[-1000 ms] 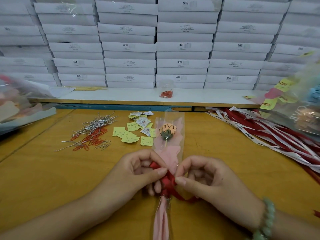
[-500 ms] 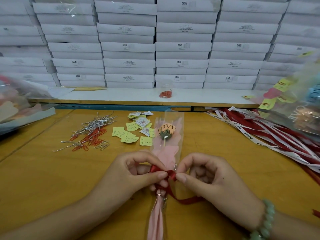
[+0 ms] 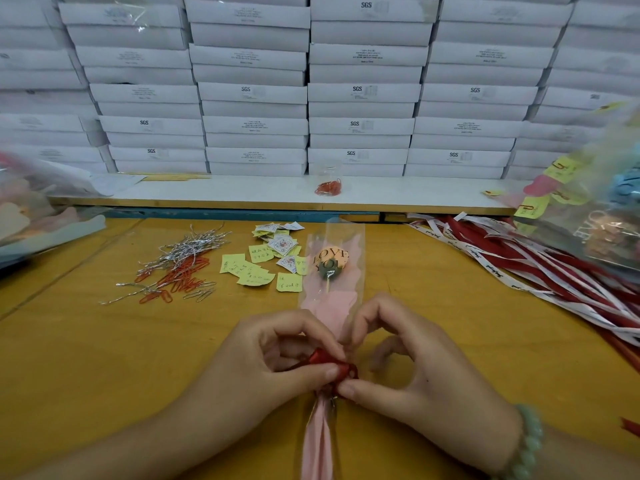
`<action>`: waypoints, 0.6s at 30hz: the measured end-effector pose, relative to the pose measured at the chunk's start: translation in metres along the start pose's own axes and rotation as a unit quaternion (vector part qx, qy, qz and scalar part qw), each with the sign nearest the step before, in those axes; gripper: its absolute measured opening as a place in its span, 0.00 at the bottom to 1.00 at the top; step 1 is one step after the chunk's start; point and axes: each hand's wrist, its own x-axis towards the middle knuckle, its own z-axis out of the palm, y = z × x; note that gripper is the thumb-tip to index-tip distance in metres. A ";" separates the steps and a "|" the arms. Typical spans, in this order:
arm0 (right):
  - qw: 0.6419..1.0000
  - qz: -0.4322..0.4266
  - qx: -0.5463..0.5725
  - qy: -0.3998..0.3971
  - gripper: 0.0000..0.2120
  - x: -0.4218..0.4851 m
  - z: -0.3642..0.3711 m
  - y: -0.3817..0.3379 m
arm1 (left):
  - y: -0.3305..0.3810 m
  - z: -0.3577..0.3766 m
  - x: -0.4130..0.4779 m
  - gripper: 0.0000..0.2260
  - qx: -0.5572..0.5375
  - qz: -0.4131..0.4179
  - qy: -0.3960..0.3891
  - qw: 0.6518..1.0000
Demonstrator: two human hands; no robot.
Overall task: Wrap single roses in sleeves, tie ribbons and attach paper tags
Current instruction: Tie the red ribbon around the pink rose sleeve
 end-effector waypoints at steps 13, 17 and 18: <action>0.999 0.019 0.005 -0.048 0.15 0.002 0.003 0.002 | 0.005 0.001 -0.003 0.03 0.058 0.047 -0.001 0.997; 0.999 0.009 -0.016 -0.036 0.12 0.001 0.004 0.004 | 0.002 0.001 -0.001 0.02 0.095 0.075 0.007 0.993; 0.999 0.009 -0.020 -0.032 0.12 0.001 0.004 0.004 | 0.001 0.001 -0.001 0.02 0.098 0.076 0.008 0.992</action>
